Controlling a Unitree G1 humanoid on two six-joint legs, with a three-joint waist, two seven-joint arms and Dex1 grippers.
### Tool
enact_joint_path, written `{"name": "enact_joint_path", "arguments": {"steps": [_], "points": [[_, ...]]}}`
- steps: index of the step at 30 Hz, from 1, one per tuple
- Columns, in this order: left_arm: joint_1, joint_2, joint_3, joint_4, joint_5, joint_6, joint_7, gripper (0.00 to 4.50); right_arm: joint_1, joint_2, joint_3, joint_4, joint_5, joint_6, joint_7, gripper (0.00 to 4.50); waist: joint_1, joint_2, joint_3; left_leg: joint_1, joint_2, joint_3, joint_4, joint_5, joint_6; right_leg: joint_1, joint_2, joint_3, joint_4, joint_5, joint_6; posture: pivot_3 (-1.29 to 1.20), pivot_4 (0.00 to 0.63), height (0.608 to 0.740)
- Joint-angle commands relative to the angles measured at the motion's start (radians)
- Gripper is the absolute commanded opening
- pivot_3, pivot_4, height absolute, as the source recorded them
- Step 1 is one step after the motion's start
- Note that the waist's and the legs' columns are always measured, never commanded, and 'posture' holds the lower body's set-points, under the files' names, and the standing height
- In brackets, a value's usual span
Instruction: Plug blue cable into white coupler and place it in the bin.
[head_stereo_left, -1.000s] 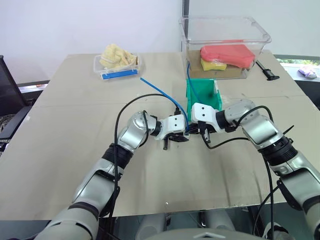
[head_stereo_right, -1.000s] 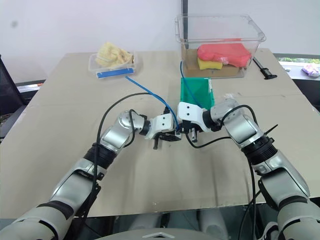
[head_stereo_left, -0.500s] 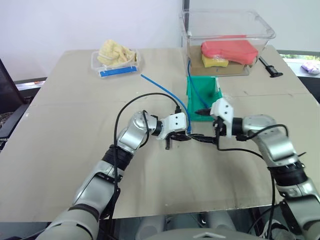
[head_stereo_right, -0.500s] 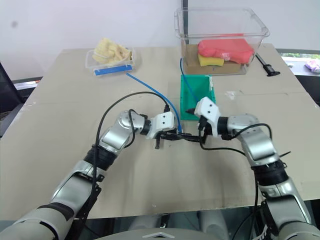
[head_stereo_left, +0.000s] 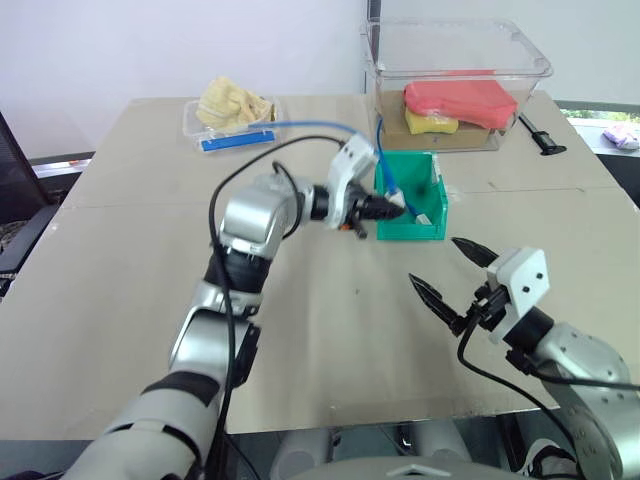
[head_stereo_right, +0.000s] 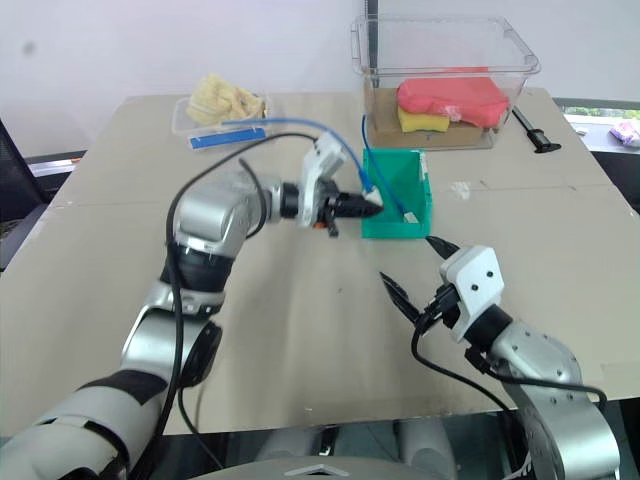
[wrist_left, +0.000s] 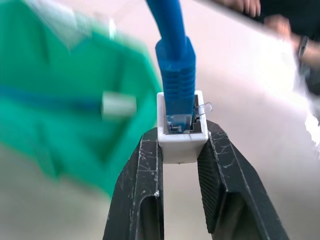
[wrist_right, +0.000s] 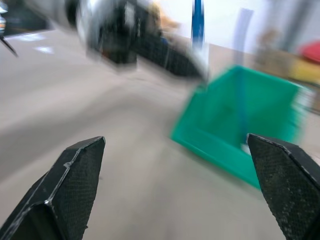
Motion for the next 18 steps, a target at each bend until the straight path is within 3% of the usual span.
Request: {"name": "enact_joint_path", "arguments": {"steps": [1,4,5,6,7,13,18], "points": [[-0.136,-0.049,0.072,0.245,-0.007,-0.022,0.111,0.35,0.014,0.008,0.022,-0.066,-0.053,0.001,-0.084,4.48,-0.002,-0.002,0.001,0.000,-0.001,-0.001,0.000,0.000,0.000,0.000,0.000,-0.001,-0.001,0.000,0.001,0.00,0.150,0.740],[-0.240,-0.086,0.080,0.469,0.026,-0.128,0.166,0.35,0.014,0.016,0.040,-0.065,-0.083,-0.010,-0.122,4.48,-0.010,-0.002,0.001,0.002,0.000,0.003,-0.001,0.000,0.000,0.000,0.000,0.002,-0.001,0.000,0.001,0.00,0.150,0.740],[-0.279,-0.101,0.077,0.541,0.036,-0.147,0.177,0.85,0.020,0.014,0.043,-0.062,-0.095,-0.018,-0.130,4.50,-0.010,-0.001,0.001,0.001,0.000,0.002,-0.002,0.000,0.000,-0.001,0.001,0.002,-0.001,0.000,0.000,0.00,0.150,0.740],[-0.307,-0.110,0.068,0.593,0.051,-0.169,0.179,0.85,0.025,0.012,0.048,-0.058,-0.104,-0.024,-0.135,4.50,-0.009,-0.001,0.002,0.001,0.000,0.002,-0.002,0.000,0.000,-0.001,0.001,0.002,-0.001,0.000,0.000,0.00,0.150,0.740],[-0.332,-0.116,0.065,0.633,0.062,-0.188,0.186,1.53,0.029,0.010,0.051,-0.056,-0.111,-0.029,-0.138,4.50,-0.007,-0.002,0.003,0.001,0.000,0.003,-0.002,0.000,-0.001,-0.001,0.001,0.002,-0.001,0.000,0.000,0.00,0.150,0.740],[-0.396,-0.092,0.063,0.707,0.102,-0.180,0.182,4.42,0.037,0.017,0.056,-0.045,-0.123,-0.056,-0.149,4.50,-0.004,-0.002,0.007,0.000,0.000,0.003,-0.002,0.000,0.000,-0.001,0.000,0.002,-0.002,0.000,0.000,0.00,0.150,0.740],[-0.356,-0.021,0.062,0.527,0.061,-0.057,0.068,4.47,0.023,0.018,0.037,-0.034,-0.106,-0.062,-0.141,4.50,-0.008,-0.002,0.008,0.000,0.000,0.004,-0.002,0.000,0.000,-0.002,0.001,0.002,-0.001,0.000,0.000,0.00,0.150,0.740]]}}
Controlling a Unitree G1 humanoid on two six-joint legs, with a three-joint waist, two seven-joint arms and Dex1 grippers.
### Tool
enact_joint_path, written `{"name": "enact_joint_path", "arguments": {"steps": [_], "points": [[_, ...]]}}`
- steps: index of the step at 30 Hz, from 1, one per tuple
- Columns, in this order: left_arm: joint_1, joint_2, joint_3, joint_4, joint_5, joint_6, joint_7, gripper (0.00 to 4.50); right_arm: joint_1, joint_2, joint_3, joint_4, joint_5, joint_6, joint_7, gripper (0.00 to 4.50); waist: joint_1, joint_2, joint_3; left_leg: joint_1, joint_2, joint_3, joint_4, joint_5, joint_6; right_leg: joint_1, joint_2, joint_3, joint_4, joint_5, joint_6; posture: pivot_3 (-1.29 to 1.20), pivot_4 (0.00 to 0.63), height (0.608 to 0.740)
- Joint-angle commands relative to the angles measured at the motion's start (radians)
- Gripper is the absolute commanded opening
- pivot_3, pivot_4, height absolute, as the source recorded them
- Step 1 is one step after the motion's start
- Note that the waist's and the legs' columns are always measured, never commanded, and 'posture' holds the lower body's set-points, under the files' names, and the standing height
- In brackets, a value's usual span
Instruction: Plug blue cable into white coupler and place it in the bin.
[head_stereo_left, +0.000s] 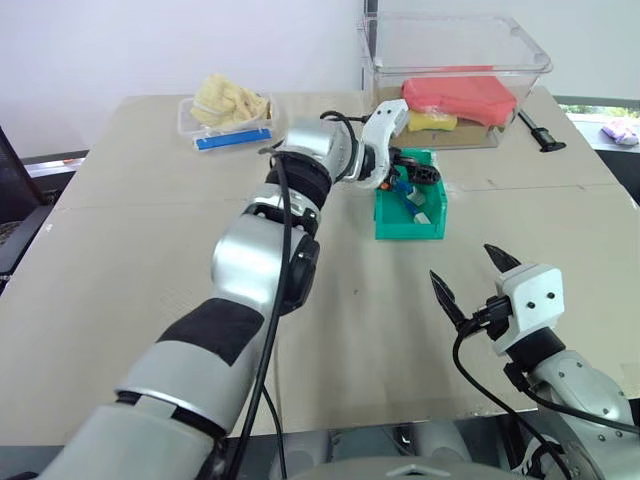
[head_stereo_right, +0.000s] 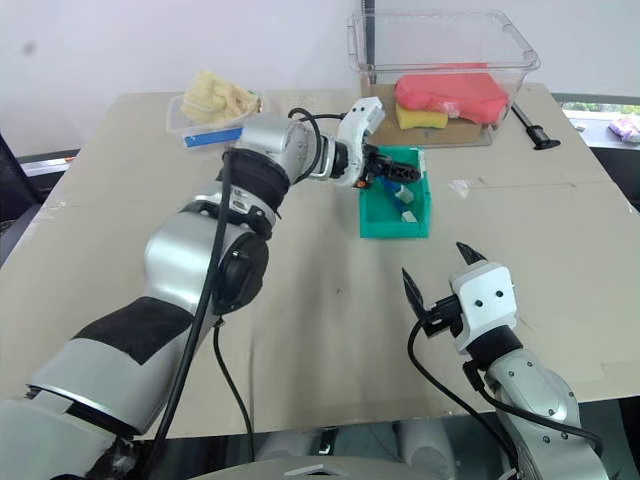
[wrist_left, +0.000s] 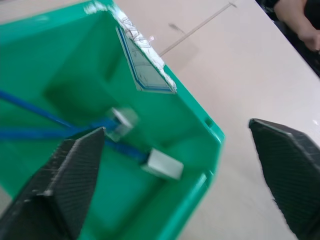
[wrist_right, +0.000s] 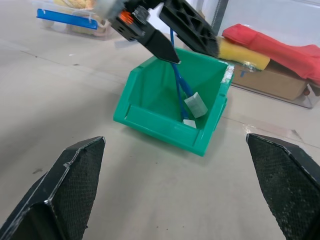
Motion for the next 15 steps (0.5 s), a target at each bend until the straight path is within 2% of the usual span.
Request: {"name": "enact_joint_path", "arguments": {"steps": [1,2,4,5,8,11,13,15], "points": [[0.034,0.059,0.003,-0.230,-0.053,0.067,-0.081,4.47,-0.017,0.004,-0.028,-0.012,0.019,-0.027,0.005,4.50,-0.001,0.000,0.001,0.000,0.000,0.000,0.000,0.000,0.000,0.000,0.000,0.000,0.000,0.000,0.000,0.00,0.150,0.740],[0.061,0.069,0.005,-0.293,-0.066,0.090,-0.088,4.47,-0.016,0.004,-0.031,-0.013,0.023,-0.028,0.007,4.50,-0.002,0.000,0.001,0.000,0.001,-0.001,0.000,0.000,0.000,0.000,0.000,0.000,0.001,0.000,0.000,0.00,0.150,0.740],[0.226,0.116,0.035,-0.603,-0.114,0.086,-0.085,4.47,-0.027,-0.004,-0.058,-0.003,0.045,-0.027,0.022,4.50,-0.004,0.001,0.001,0.001,0.001,-0.001,0.000,0.000,0.000,0.000,0.000,0.001,0.001,0.001,-0.002,0.00,0.150,0.740],[0.310,0.117,0.078,-0.737,-0.146,0.055,-0.063,4.47,-0.032,-0.007,-0.076,0.001,0.061,-0.026,0.032,4.50,-0.005,0.002,0.000,0.001,0.002,0.000,0.000,0.000,-0.001,0.000,0.000,0.003,0.002,0.002,-0.003,0.00,0.150,0.740],[0.596,0.205,0.029,-1.089,-0.128,-0.136,-0.110,4.47,-0.041,-0.030,-0.150,0.020,0.120,-0.026,0.079,4.50,-0.013,0.003,0.000,0.002,0.005,0.003,-0.002,0.002,-0.005,-0.001,0.000,0.007,0.002,0.003,-0.005,0.00,0.150,0.740],[0.770,0.277,0.021,-1.238,-0.145,-0.260,-0.163,4.47,-0.042,-0.065,-0.218,0.040,0.176,-0.029,0.129,4.50,-0.004,0.002,0.001,0.000,0.005,0.004,-0.002,0.003,-0.007,-0.005,0.000,0.009,0.002,0.003,-0.005,0.00,0.150,0.740],[0.880,0.315,0.086,-1.305,-0.231,-0.226,-0.196,4.47,-0.043,-0.111,-0.305,0.073,0.237,-0.034,0.190,4.50,0.011,0.002,0.001,0.000,0.004,0.004,-0.001,0.003,-0.007,-0.004,0.000,0.008,0.002,0.003,-0.005,0.00,0.150,0.740],[0.974,0.358,0.105,-1.351,-0.247,-0.263,-0.222,4.47,-0.040,-0.157,-0.377,0.106,0.288,-0.042,0.249,4.50,0.015,0.002,0.001,0.000,0.004,0.004,0.000,0.003,-0.006,-0.003,-0.001,0.007,0.001,0.003,-0.005,0.00,0.150,0.740]]}}
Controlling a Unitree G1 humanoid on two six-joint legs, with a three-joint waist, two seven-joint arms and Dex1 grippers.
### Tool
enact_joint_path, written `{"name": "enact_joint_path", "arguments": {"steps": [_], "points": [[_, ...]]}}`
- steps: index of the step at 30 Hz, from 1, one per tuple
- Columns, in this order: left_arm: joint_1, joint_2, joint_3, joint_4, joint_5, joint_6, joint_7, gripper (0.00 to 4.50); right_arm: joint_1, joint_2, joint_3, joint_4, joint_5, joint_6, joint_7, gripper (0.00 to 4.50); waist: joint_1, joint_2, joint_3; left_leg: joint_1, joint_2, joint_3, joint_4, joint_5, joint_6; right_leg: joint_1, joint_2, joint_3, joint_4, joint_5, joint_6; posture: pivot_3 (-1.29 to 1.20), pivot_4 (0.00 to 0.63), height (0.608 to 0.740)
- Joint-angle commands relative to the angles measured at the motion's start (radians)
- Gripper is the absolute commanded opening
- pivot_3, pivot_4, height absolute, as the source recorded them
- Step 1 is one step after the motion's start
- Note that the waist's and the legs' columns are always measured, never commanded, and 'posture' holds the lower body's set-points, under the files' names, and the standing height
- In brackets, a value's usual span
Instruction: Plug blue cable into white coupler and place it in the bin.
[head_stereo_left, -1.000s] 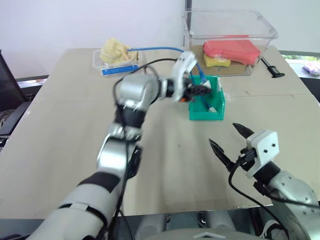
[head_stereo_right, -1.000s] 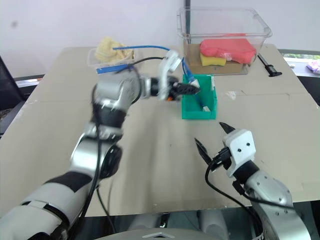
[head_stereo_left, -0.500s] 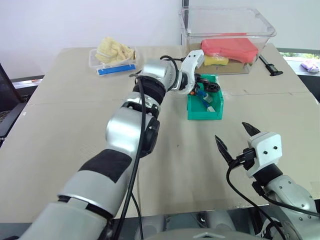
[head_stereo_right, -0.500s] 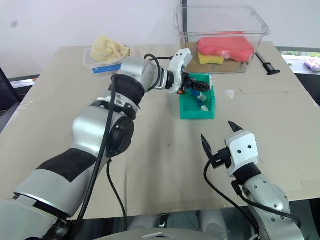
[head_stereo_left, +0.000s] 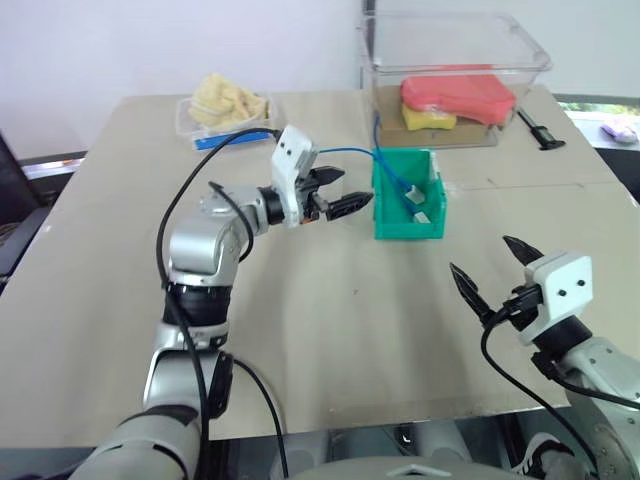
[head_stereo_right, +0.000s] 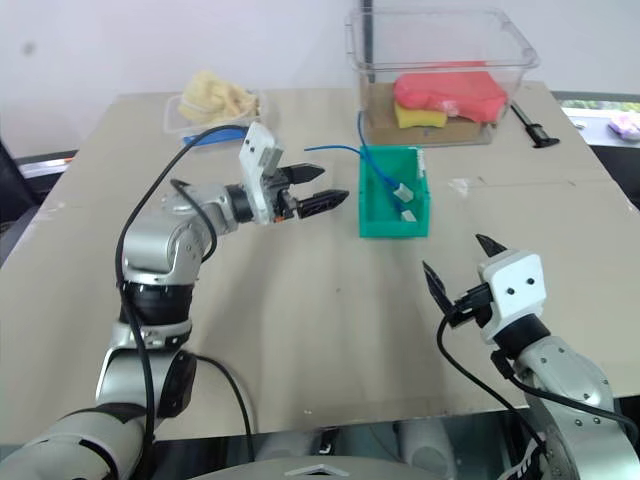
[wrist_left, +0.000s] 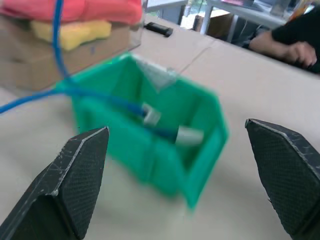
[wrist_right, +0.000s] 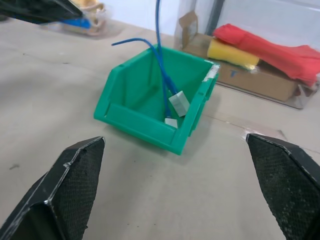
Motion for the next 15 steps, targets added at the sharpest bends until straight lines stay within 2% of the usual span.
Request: {"name": "enact_joint_path", "arguments": {"steps": [1,7,11,15], "points": [[0.145,0.072,0.059,-0.129,-0.060,-0.082,-0.059,4.47,0.008,-0.082,-0.163,0.042,0.113,-0.030,0.123,4.50,0.002,0.000,0.000,0.001,0.000,0.000,0.000,-0.002,0.004,0.002,0.000,-0.001,-0.001,0.000,0.000,0.00,0.150,0.740],[0.442,0.202,0.132,-0.221,-0.092,-0.175,-0.145,4.47,0.083,-0.223,-0.375,0.172,0.248,-0.058,0.337,4.50,-0.004,0.000,0.000,0.003,0.001,0.002,0.000,-0.003,0.005,0.004,0.001,-0.002,-0.002,0.000,0.000,0.00,0.150,0.740],[0.585,0.246,0.180,-0.245,-0.122,-0.185,-0.143,4.47,0.149,-0.282,-0.447,0.239,0.266,-0.092,0.432,4.50,-0.003,0.000,0.000,0.003,0.002,0.004,0.000,-0.003,0.006,0.005,0.001,-0.002,-0.002,-0.001,-0.001,0.00,0.150,0.740],[0.684,0.246,0.204,-0.268,-0.134,-0.212,-0.124,4.47,0.167,-0.309,-0.470,0.300,0.254,-0.126,0.468,4.50,-0.003,0.000,0.000,0.005,0.003,0.004,0.001,-0.004,0.007,0.007,0.001,-0.002,-0.002,-0.005,0.000,0.00,0.150,0.740]]}}
